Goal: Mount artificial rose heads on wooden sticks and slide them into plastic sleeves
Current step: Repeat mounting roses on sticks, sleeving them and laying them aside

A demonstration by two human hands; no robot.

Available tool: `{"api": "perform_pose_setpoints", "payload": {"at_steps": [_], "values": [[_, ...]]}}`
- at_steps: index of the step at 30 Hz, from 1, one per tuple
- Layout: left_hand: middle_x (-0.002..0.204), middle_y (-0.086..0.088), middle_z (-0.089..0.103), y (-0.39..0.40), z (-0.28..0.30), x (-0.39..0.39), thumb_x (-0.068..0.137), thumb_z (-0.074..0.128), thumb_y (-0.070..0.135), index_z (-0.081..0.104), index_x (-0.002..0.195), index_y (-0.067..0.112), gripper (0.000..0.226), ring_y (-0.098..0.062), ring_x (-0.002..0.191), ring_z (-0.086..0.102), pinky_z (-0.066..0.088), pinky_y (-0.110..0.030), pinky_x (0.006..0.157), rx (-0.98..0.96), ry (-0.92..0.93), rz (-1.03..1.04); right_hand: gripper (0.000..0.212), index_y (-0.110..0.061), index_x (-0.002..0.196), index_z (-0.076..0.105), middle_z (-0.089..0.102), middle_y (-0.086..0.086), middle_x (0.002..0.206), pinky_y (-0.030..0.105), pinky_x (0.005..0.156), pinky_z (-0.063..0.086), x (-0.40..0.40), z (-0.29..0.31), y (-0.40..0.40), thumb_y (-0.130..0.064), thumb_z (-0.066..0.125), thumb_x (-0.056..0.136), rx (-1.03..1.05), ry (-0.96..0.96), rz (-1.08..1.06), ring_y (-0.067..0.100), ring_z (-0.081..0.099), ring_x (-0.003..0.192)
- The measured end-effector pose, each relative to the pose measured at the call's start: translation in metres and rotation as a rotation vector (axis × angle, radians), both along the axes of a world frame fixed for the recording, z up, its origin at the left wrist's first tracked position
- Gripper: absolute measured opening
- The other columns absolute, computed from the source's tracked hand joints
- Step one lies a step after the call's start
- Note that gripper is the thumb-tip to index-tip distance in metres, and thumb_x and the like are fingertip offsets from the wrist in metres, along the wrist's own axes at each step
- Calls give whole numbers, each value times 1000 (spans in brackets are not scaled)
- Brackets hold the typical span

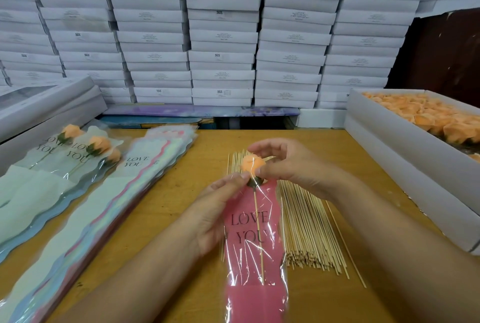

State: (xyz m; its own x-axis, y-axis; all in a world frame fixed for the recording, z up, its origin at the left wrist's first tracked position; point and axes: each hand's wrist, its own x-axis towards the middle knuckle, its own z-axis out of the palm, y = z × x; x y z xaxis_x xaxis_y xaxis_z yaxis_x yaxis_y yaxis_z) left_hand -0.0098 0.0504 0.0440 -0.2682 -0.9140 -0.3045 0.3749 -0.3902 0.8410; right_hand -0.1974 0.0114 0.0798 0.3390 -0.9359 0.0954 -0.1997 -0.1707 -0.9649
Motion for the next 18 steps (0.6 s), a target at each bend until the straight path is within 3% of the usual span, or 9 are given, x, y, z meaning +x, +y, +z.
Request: {"api": "perform_pose_setpoints", "payload": {"at_steps": [6,9,12,16,18], "values": [[109,-21,74,-3,-3,2,72,81,19,64,127,7,59,-30,85,72,59,-47,83,7,-15,7,39,-19,119,68,70,2,116,31,80,59,-1,-1,2,-8,75,83,23,35,34,23,73,95],[118,-25,70,-3,0,3,80,75,15,63,129,6,51,-34,95,67,53,-53,94,9,-9,-10,37,-26,118,69,73,-5,114,34,91,56,-1,1,3,-16,76,83,26,103,29,16,71,102],[127,-29,64,-5,1,4,80,75,11,57,135,5,59,-37,95,65,57,-51,86,14,14,6,32,-28,118,69,74,-8,109,35,98,53,-1,3,5,-18,73,87,45,129,23,11,70,104],[130,-27,63,-8,0,7,78,79,12,53,140,9,68,-39,108,63,53,-53,96,23,-4,19,25,-30,117,69,75,-8,107,35,99,50,3,6,7,-32,68,93,54,169,18,9,68,104],[124,-24,68,-9,-1,7,73,82,13,56,136,13,68,-37,107,67,56,-51,90,24,-1,28,28,-31,119,69,75,-10,106,35,100,47,5,8,9,-41,64,94,60,188,15,5,67,104]]}}
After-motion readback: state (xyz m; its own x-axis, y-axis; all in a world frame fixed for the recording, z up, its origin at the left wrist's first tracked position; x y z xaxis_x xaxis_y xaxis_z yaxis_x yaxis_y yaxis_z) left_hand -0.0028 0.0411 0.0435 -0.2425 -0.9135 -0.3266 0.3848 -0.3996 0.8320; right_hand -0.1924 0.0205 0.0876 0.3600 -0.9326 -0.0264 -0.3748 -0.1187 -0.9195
